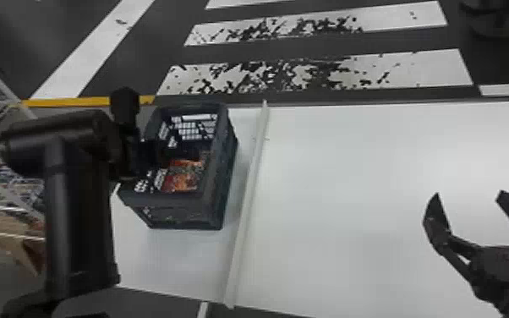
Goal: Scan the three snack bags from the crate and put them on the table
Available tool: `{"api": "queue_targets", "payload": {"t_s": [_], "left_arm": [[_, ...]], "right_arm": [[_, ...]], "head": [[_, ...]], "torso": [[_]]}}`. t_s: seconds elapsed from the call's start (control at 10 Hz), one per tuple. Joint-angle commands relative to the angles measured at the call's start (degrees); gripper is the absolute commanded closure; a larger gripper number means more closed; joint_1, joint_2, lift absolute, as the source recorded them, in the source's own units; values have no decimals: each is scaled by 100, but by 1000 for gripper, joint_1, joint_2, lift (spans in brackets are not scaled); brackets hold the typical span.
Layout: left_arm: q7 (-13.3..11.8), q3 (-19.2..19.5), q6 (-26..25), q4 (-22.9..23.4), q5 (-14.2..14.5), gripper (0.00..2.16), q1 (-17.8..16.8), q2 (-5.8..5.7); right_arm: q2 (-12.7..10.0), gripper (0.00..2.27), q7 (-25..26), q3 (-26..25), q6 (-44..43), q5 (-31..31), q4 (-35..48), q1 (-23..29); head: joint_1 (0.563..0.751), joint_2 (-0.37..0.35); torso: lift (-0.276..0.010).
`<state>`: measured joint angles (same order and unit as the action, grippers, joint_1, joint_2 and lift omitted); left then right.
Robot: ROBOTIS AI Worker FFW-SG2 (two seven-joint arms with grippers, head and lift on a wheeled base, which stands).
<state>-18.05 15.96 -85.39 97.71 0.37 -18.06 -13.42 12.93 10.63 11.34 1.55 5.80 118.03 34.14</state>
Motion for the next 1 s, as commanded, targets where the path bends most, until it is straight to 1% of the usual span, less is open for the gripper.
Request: {"api": "queue_targets", "payload": {"t_s": [0.0,0.2,0.3,0.4,0.5,0.7,0.8,0.9], "left_arm": [[-111,-49,-176,-252,-221,198,-127,-108],[-225,-374,-281,-542,-590,198,-435,-178],[-260,-533,-281,-727,-740,198,-584,-178],[-322,-594,-264,-973,-819,198,-708,-178],[-392,-664,-228,-1087,-880,198,-760,-178],[-480,-638,-211,-1140,-872,198,-760,-178],[-524,-612,-228,-1149,-845,198,-743,-152],[-542,-577,-211,-1149,-819,201,-655,-117]], "right_arm": [[8,110,10,0,-18,0,1,5],[17,110,71,0,-53,9,-34,-22],[35,110,98,0,-71,18,-52,-39],[52,110,142,-9,-89,35,-61,-57],[70,110,159,0,-106,35,-96,-101],[105,110,221,79,-141,27,-210,-241],[114,110,229,88,-177,27,-228,-268],[149,110,256,97,-229,35,-228,-285]], "head": [[695,256],[695,274],[695,275],[695,271],[695,265],[695,257],[695,255],[695,256]], "torso": [[-94],[-94],[-94],[-94],[-94],[-94],[-94],[-94]]}}
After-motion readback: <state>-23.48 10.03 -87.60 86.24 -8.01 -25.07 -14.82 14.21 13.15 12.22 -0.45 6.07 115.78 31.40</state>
